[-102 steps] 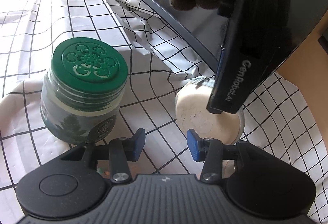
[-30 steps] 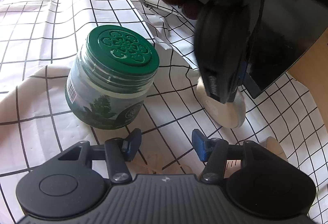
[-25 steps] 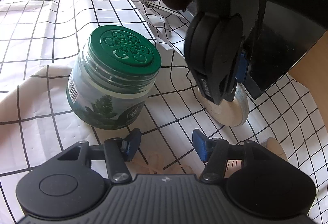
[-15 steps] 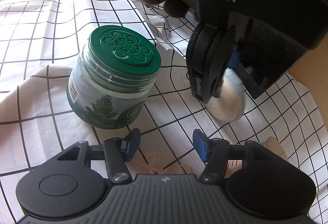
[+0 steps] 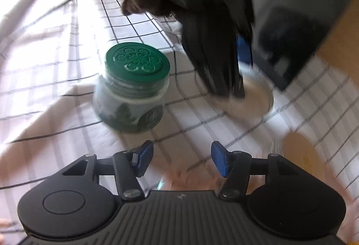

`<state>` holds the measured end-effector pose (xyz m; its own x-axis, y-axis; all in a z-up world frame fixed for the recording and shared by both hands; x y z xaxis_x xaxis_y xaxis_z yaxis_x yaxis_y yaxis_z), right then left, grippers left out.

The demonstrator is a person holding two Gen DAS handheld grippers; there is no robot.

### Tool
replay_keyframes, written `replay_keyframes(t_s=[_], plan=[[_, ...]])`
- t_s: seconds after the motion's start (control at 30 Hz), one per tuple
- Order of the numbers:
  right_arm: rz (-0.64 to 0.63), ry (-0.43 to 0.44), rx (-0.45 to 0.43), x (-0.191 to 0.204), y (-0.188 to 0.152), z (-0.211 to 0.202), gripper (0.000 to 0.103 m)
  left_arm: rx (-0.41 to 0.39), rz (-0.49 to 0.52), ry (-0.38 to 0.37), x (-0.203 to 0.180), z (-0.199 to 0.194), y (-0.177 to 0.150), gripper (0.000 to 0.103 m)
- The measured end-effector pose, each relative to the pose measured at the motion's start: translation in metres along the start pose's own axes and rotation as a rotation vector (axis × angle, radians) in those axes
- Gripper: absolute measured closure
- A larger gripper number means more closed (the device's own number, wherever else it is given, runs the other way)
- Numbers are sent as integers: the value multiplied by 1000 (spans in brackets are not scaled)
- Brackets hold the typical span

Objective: Organize soft objects

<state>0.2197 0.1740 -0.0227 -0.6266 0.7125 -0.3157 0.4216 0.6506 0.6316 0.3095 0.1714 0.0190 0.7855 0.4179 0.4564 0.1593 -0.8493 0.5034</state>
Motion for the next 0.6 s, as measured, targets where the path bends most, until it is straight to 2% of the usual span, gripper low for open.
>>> replay_keyframes(t_s=[0.1, 0.17, 0.37, 0.5, 0.6], plan=[[105, 92, 54, -9, -16, -10, 44, 3, -81, -36, 1, -10, 1, 60], [171, 106, 86, -17, -25, -11, 40, 5, -95, -37, -2, -13, 1, 60], [303, 108, 158, -32, -32, 9, 40, -6, -110, -44, -7, -16, 1, 60], [356, 158, 173, -27, -22, 23, 40, -7, -128, -43, -7, -20, -2, 60], [345, 134, 178, -22, -18, 30, 43, -11, -158, -48, -5, -21, -3, 60]])
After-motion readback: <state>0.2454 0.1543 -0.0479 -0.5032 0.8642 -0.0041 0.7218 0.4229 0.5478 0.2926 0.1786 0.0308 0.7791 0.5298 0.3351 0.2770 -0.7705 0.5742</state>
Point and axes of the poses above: each gripper's, at about its wrist camera, not at the fingertips, and z roughly the way its jaws point, x to its left, y to its top, the point moved 8 cm from there along z, roughly the way its jaws point, and after that the axes turned 4 degrees about -z, right-handed, at the moved point
